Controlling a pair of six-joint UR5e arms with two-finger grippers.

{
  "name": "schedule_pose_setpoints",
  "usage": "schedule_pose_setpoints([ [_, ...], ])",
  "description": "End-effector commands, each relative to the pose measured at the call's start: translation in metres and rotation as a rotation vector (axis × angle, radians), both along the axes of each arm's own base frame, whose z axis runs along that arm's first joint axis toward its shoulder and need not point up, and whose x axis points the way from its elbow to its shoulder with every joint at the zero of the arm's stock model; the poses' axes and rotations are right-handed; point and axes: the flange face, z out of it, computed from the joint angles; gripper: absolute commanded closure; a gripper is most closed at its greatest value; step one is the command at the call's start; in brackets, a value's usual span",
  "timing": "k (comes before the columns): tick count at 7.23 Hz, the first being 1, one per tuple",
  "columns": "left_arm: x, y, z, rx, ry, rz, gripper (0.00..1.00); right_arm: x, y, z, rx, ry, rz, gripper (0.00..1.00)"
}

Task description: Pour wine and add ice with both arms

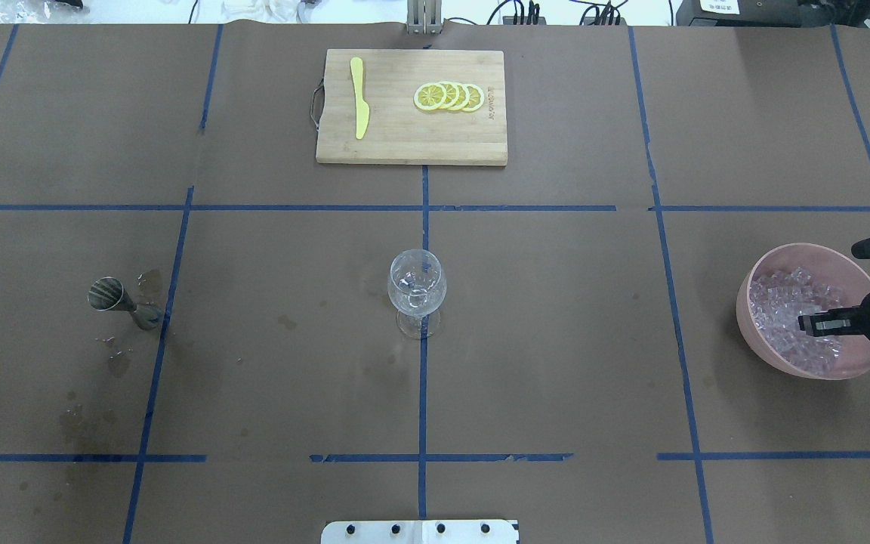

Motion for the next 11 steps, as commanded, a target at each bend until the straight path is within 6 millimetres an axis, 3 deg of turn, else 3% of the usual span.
schedule_pose_setpoints([
  [1, 0.000, 0.000, 0.000, 0.000, 0.000, 0.001, 0.00, -0.003, -0.001, -0.020, 0.016, -0.039, -0.019, 1.00],
  [3, -0.001, 0.001, -0.002, 0.004, -0.005, 0.000, 0.00, 0.009, -0.003, -0.056, 0.031, -0.106, -0.021, 1.00],
  [5, -0.002, 0.007, 0.012, -0.032, -0.016, -0.001, 0.00, -0.013, -0.027, -0.116, 0.044, -0.126, -0.014, 1.00],
  [8, -0.005, 0.009, 0.004, -0.019, -0.020, -0.012, 0.00, -0.062, -0.064, -0.241, -0.020, -0.160, 0.015, 1.00],
  [9, -0.008, 0.010, -0.003, -0.001, -0.034, -0.019, 0.00, -0.094, -0.071, -0.301, -0.062, -0.158, 0.019, 1.00],
  [11, -0.010, 0.010, -0.004, 0.003, -0.060, -0.026, 0.00, -0.156, -0.055, -0.405, -0.115, -0.131, 0.036, 1.00],
])
